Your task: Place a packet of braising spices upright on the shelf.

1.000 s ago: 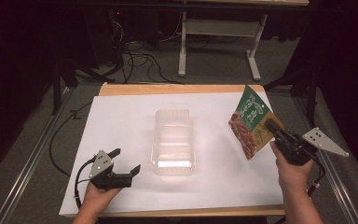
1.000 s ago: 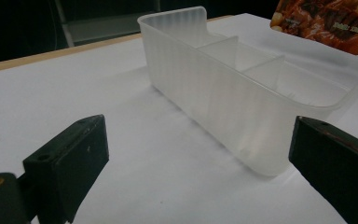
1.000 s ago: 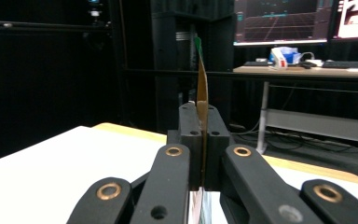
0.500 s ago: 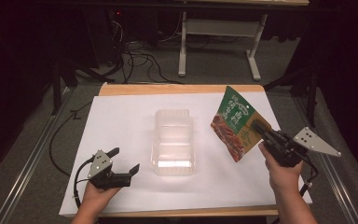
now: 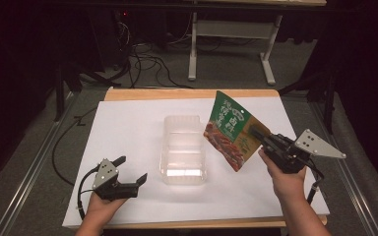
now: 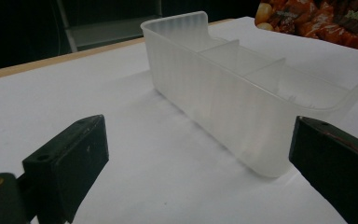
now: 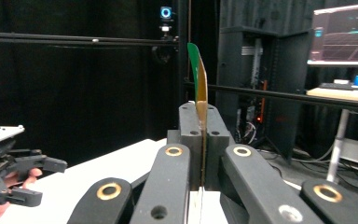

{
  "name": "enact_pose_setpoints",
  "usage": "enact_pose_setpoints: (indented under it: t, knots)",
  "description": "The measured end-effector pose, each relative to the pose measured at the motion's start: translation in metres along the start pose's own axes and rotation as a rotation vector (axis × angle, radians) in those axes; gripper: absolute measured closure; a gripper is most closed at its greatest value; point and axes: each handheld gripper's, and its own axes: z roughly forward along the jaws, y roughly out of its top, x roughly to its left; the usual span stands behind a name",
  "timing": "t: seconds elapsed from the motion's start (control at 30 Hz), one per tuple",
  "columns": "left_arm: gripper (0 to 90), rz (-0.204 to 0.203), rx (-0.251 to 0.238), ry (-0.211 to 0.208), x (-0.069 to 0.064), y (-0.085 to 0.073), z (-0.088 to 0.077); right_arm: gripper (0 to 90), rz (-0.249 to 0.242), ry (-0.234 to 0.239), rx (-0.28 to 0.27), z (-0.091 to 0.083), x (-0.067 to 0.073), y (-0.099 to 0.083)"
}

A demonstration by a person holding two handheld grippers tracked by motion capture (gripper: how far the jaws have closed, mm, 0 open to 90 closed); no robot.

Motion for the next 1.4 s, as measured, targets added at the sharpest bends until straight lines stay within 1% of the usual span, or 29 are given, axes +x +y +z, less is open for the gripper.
enact_pose_setpoints:
  t: [0.3, 0.4, 0.63, 0.7, 0.73, 0.77, 0.87, 0.9, 1.03, 1.1, 1.4]
  knots:
    - [4.9, 0.007, 0.011, -0.003, -0.001, 0.0, 0.001, 90.0, -0.002, 0.069, -0.013, 0.023, 0.014, 0.005]
    - [4.8, 0.006, 0.003, -0.001, -0.001, 0.0, 0.0, 90.0, 0.009, 0.09, -0.01, 0.031, 0.019, 0.004]
    - [4.5, 0.005, 0.001, 0.001, 0.0, 0.0, -0.002, 90.0, 0.012, 0.141, -0.007, 0.049, 0.036, -0.001]
    - [4.5, 0.007, 0.001, -0.001, 0.0, 0.0, -0.001, 90.0, 0.01, 0.154, -0.012, 0.054, 0.039, -0.002]
    - [4.5, 0.007, 0.002, -0.001, 0.0, 0.0, -0.001, 90.0, 0.006, 0.163, -0.005, 0.059, 0.041, -0.003]
    - [4.5, 0.007, 0.001, -0.002, 0.0, -0.001, -0.001, 90.0, 0.006, 0.163, -0.005, 0.059, 0.041, -0.003]
    - [4.5, 0.006, 0.0, -0.006, 0.0, 0.0, -0.001, 90.0, -0.001, 0.175, 0.004, 0.067, 0.045, -0.004]
    - [4.5, 0.004, 0.0, -0.005, 0.0, 0.0, -0.002, 90.0, 0.003, 0.179, 0.002, 0.069, 0.046, -0.004]
    - [4.5, 0.002, 0.002, -0.002, 0.0, -0.001, -0.001, 90.0, -0.014, 0.192, -0.004, 0.07, 0.051, -0.006]
    - [4.5, 0.003, 0.007, -0.003, -0.001, 0.0, 0.0, 90.0, -0.01, 0.198, -0.006, 0.07, 0.053, -0.007]
    - [4.5, 0.009, 0.009, -0.003, -0.001, 0.0, 0.001, 90.0, -0.006, 0.236, 0.001, 0.069, 0.056, -0.01]
